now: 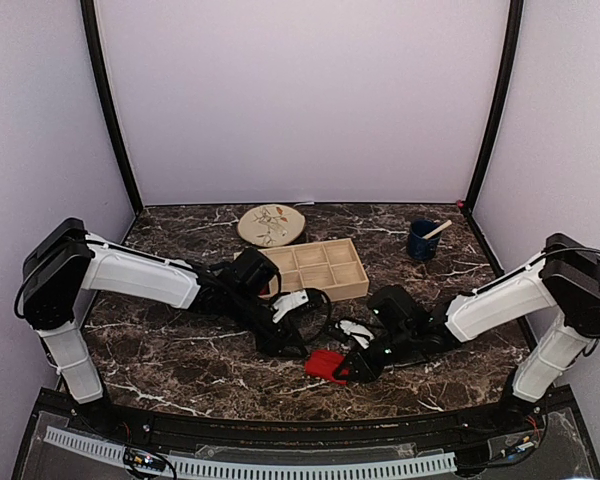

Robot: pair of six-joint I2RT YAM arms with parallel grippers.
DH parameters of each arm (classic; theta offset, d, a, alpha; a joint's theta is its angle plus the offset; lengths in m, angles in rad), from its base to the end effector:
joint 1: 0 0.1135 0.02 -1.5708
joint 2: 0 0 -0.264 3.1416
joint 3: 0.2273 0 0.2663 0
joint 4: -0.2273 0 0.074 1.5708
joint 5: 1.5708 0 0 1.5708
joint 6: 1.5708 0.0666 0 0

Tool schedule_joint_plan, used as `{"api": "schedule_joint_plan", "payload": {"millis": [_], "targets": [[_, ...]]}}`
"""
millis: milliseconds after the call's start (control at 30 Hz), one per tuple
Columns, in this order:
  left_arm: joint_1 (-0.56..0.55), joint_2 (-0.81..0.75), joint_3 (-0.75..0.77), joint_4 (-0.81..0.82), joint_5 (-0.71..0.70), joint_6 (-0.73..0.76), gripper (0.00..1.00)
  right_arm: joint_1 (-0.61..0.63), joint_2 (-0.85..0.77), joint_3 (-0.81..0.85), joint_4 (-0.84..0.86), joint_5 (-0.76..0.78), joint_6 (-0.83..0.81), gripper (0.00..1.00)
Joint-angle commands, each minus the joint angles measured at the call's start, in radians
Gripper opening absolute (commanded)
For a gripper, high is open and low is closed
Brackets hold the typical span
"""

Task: Roll the socks
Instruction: Roll the sock at the center of the board.

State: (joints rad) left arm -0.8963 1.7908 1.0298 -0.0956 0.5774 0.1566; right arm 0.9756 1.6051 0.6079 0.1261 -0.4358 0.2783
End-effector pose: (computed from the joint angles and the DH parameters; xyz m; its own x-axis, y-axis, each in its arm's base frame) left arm 0.2163 -0.3288 0.1376 -0.3292 0.6210 -0.7113 0.9405 0.1490 -0.3053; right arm 0.1487 0.2698 0.0892 -0.6605 -0.5313 -0.5305 -0.7505 0.4463 0.4874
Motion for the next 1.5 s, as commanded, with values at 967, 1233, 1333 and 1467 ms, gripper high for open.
{"api": "schedule_joint_plan", "payload": {"millis": [967, 1233, 1333, 1467], "targets": [[-0.270, -0.033, -0.071, 0.127, -0.404, 0.305, 0.43, -0.150, 0.140, -0.054, 0.252, -0.455, 0.358, 0.00], [-0.285, 0.007, -0.066, 0.127, -0.410, 0.319, 0.42, -0.151, 0.149, -0.058, 0.264, -0.475, 0.365, 0.00], [-0.287, 0.020, -0.062, 0.130, -0.416, 0.319, 0.42, -0.151, 0.153, -0.059, 0.261, -0.484, 0.363, 0.00], [-0.288, 0.036, -0.056, 0.134, -0.419, 0.322, 0.42, -0.151, 0.156, -0.062, 0.262, -0.488, 0.361, 0.00]]}}
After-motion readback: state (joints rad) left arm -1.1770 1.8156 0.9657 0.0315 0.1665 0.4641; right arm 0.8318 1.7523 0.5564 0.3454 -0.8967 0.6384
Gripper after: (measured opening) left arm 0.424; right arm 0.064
